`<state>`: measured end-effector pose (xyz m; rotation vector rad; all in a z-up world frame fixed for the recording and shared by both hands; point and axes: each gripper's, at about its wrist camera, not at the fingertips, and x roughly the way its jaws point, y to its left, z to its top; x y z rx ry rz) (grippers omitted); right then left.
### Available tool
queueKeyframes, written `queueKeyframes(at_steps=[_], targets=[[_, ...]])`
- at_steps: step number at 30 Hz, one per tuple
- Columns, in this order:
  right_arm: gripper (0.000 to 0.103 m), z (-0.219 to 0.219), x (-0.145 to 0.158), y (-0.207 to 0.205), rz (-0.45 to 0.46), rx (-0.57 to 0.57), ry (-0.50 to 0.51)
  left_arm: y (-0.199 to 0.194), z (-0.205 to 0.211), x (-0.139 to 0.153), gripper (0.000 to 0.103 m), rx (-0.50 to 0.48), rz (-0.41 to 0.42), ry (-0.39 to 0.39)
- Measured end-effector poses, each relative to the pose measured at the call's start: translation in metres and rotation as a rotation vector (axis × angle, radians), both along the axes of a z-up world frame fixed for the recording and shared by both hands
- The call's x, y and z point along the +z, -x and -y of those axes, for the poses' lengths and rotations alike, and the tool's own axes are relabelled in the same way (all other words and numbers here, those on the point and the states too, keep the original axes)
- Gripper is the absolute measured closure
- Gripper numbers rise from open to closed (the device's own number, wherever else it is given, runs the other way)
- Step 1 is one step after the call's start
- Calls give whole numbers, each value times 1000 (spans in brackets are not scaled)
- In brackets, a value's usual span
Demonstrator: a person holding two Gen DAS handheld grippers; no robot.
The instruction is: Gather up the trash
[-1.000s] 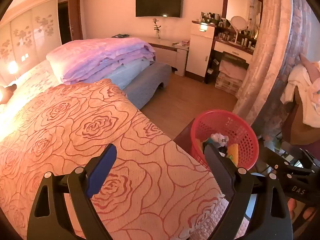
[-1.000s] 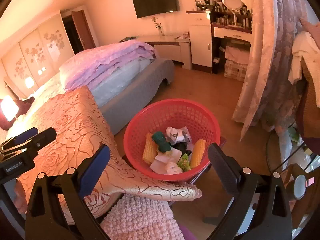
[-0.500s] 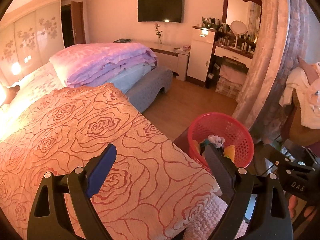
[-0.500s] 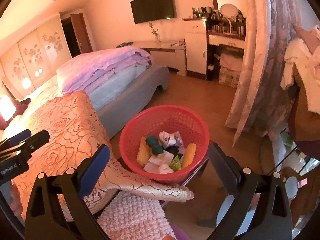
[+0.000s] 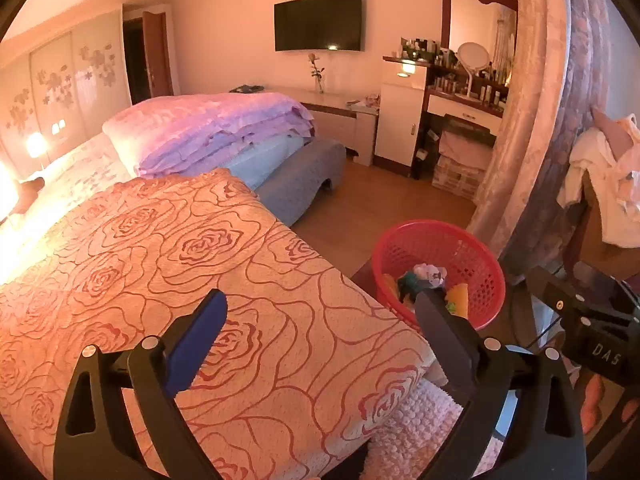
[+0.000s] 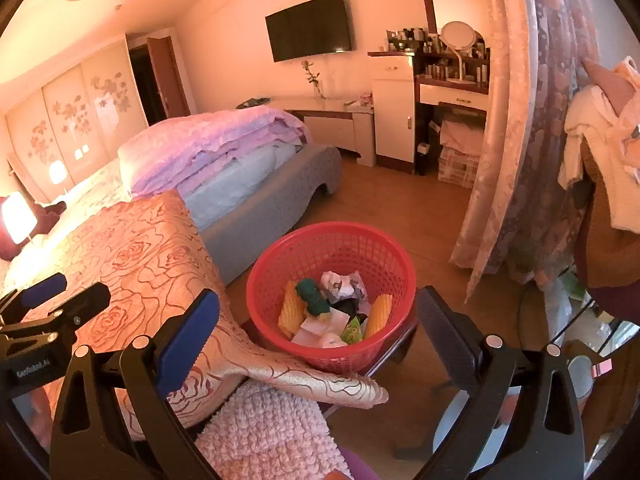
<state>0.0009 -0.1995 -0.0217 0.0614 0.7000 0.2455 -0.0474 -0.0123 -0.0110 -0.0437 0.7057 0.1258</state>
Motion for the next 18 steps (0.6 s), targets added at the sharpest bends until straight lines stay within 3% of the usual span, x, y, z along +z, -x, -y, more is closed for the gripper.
queueKeyframes(at_steps=[18], targets=[[7, -2, 8, 8, 27, 3, -9, 17, 2, 5, 10, 23, 27, -6]])
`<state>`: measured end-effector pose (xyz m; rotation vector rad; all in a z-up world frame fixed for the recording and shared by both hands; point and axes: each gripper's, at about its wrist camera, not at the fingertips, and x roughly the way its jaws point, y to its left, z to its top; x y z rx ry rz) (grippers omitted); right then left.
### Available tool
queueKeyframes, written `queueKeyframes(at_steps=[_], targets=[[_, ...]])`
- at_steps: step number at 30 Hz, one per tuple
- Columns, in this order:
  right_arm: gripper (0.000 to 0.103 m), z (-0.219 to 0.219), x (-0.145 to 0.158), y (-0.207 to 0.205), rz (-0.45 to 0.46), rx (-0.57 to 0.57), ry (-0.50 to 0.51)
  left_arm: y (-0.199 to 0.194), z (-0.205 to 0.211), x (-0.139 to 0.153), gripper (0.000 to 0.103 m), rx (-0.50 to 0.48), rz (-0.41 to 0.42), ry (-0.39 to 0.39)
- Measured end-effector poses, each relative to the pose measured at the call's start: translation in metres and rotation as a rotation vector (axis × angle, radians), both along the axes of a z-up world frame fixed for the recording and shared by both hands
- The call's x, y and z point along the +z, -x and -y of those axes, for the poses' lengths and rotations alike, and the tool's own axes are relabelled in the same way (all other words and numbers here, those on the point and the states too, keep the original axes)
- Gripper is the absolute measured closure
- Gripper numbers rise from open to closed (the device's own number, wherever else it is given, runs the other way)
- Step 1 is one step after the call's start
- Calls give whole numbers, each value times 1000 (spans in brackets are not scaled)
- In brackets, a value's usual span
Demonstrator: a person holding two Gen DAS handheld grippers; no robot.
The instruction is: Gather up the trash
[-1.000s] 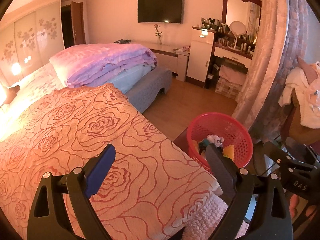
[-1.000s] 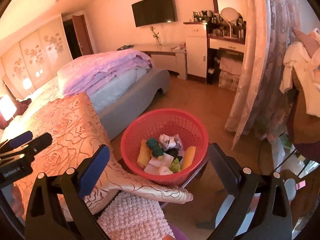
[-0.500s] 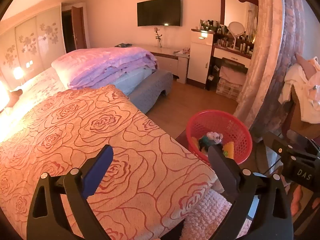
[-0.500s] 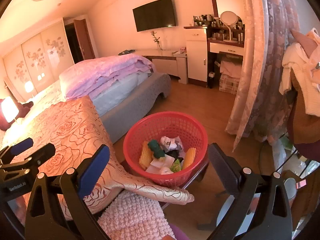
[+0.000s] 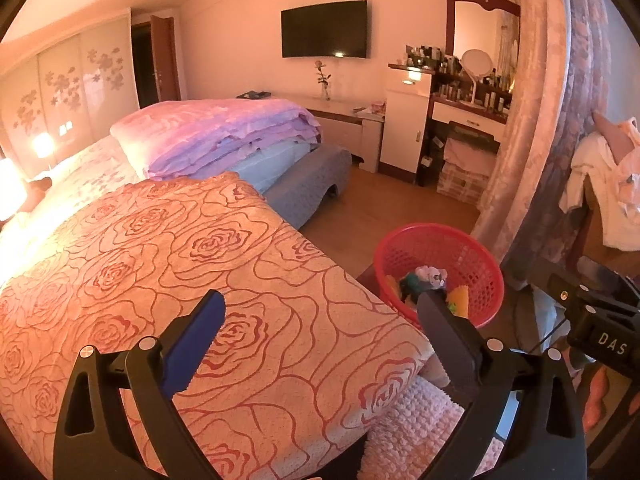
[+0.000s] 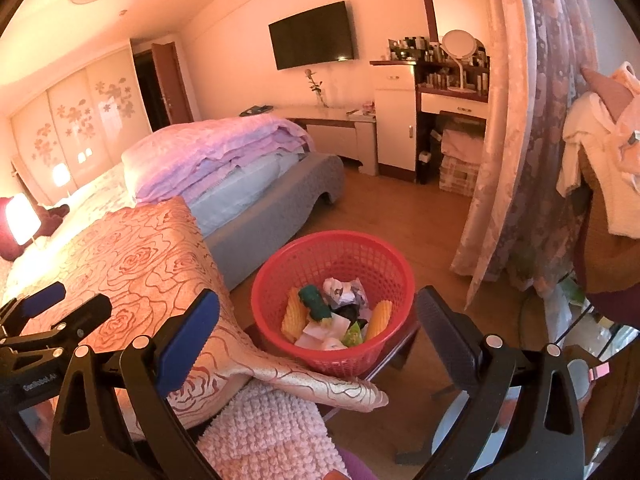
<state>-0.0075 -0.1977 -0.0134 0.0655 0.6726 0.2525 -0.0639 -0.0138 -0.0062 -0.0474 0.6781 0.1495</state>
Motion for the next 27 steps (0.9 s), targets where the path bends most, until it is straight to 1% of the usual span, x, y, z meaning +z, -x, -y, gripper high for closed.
queueKeyframes(at_steps=[27], targets=[[7, 2, -3, 2, -14, -7, -1, 1, 7, -2, 10, -11, -1, -6]])
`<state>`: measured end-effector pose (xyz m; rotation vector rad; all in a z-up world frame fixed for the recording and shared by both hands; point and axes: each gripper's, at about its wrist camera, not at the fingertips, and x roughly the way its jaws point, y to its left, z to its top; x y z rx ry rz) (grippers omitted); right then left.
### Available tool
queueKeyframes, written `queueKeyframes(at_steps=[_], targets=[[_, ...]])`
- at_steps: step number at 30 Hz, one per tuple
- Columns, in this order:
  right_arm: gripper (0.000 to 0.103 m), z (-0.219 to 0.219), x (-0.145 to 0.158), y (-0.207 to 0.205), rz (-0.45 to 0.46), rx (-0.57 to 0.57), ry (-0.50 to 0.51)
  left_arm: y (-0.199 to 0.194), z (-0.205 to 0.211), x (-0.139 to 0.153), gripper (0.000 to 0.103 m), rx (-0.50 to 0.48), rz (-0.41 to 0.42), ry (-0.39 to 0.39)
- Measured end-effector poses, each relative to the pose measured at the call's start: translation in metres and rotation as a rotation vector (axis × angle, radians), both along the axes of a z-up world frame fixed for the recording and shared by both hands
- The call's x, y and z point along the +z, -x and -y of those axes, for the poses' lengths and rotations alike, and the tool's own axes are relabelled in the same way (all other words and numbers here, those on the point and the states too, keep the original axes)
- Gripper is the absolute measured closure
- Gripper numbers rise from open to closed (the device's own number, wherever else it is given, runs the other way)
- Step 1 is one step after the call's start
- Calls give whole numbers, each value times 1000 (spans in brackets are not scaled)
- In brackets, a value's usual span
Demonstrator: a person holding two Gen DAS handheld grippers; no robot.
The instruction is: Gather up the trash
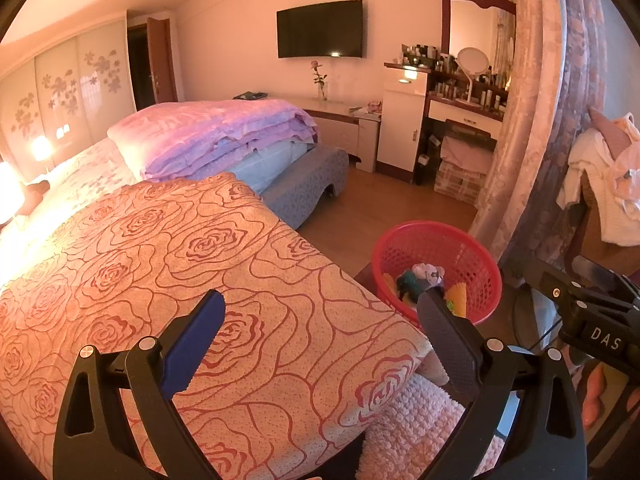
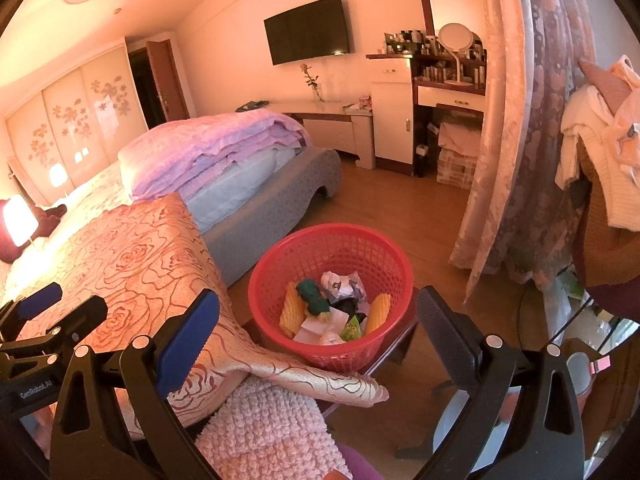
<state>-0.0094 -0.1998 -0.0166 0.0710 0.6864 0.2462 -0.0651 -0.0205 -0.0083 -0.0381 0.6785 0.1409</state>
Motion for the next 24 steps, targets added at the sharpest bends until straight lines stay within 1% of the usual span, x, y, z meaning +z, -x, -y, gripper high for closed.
queueKeyframes(at_steps=[24], targets=[[7, 3, -2, 0, -6, -3, -2, 0, -1, -3, 10, -9, -2, 6]])
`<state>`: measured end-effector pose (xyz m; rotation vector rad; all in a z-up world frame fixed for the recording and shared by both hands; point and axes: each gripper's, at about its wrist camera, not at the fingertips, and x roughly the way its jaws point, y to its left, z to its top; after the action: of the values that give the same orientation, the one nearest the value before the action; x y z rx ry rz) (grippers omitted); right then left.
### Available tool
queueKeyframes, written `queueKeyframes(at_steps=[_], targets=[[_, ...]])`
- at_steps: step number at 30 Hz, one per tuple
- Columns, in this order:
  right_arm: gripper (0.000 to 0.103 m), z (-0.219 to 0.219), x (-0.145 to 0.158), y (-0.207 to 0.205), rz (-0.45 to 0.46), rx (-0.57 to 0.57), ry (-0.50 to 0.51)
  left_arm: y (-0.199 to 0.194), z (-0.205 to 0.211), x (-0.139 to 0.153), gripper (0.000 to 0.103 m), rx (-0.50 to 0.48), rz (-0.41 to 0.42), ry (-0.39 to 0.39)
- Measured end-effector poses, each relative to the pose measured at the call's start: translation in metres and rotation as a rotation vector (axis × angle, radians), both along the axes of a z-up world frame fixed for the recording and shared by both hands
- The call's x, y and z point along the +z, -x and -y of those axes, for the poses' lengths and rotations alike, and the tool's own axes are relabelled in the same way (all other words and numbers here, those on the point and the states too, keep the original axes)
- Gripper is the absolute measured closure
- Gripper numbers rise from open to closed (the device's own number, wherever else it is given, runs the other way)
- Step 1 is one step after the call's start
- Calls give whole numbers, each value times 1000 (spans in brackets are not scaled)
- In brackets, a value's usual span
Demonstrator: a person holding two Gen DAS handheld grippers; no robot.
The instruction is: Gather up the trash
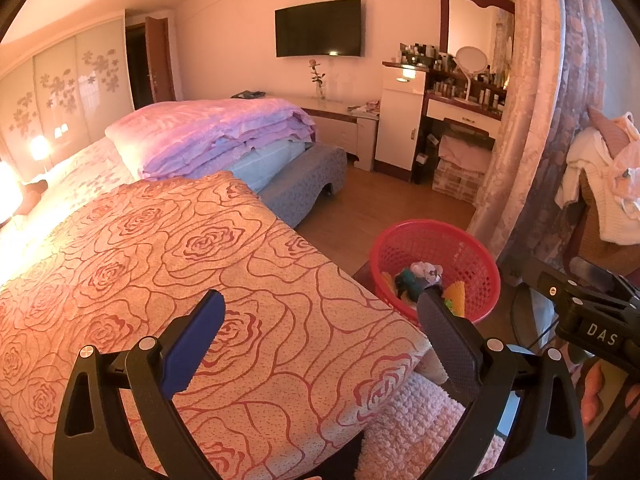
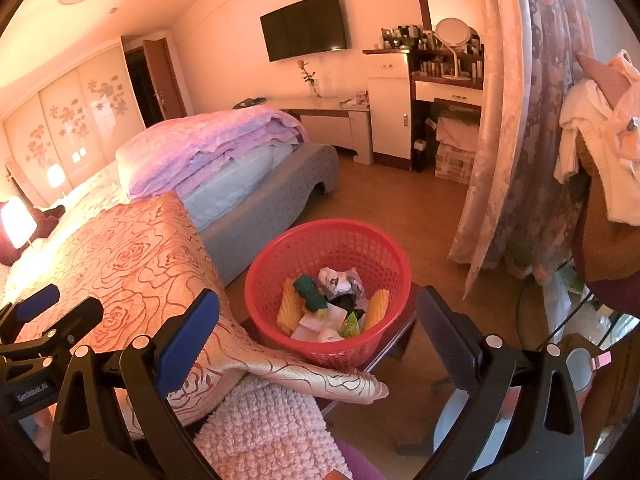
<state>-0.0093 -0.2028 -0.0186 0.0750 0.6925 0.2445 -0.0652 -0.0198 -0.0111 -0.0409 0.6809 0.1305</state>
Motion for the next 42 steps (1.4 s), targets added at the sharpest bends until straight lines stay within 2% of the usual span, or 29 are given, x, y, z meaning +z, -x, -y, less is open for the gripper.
queueKeyframes(at_steps=[42], targets=[[7, 1, 3, -4, -7, 0, 0, 1, -1, -2, 10, -16, 5, -13]])
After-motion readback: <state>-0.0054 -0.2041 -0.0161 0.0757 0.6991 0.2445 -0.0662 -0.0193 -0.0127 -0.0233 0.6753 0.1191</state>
